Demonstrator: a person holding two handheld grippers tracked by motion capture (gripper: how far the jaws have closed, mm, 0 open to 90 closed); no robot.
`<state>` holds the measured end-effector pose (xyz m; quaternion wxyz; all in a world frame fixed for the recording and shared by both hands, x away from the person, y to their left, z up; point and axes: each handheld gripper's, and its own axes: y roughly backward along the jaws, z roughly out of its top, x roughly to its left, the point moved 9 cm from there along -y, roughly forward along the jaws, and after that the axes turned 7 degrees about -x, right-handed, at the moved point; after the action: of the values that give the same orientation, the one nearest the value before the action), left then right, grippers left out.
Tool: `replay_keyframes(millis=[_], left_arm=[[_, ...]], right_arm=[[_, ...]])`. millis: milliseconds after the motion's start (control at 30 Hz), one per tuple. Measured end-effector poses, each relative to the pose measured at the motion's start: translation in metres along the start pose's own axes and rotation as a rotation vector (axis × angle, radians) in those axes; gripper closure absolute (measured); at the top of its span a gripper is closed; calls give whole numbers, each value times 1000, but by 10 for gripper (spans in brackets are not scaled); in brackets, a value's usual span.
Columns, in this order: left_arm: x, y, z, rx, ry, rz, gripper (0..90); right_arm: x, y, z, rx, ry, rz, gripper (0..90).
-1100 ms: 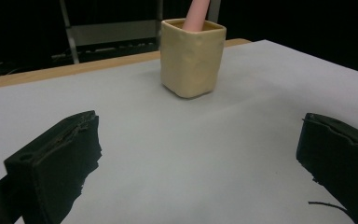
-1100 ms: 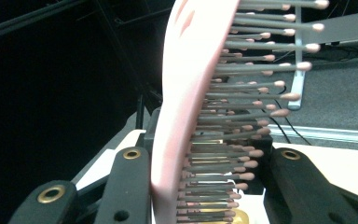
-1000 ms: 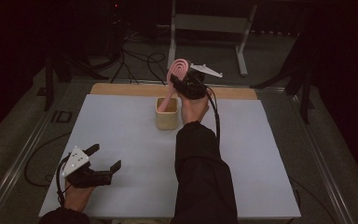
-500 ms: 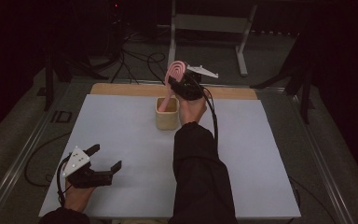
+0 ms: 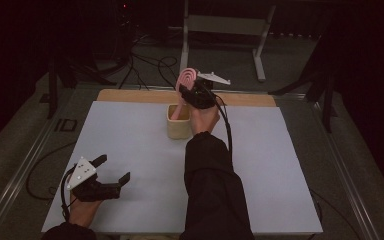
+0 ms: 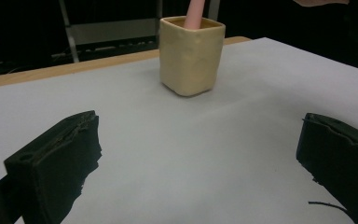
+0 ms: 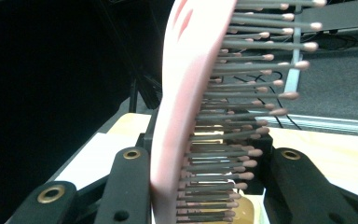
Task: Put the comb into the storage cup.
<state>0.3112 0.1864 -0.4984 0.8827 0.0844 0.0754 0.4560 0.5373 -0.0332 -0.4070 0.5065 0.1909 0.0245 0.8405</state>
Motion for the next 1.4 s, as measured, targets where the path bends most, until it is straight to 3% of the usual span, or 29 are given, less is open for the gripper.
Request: replay_keyframes(millis=[467,1400], left_arm=[[-1,-1,-1,7,-2,0,2],[-1,-2,-3,13,-5,-2,2]], right_arm=[[-7,-6,-16,34,-12,-8,634],[-12,-13,-30,59,-33,-5,634]])
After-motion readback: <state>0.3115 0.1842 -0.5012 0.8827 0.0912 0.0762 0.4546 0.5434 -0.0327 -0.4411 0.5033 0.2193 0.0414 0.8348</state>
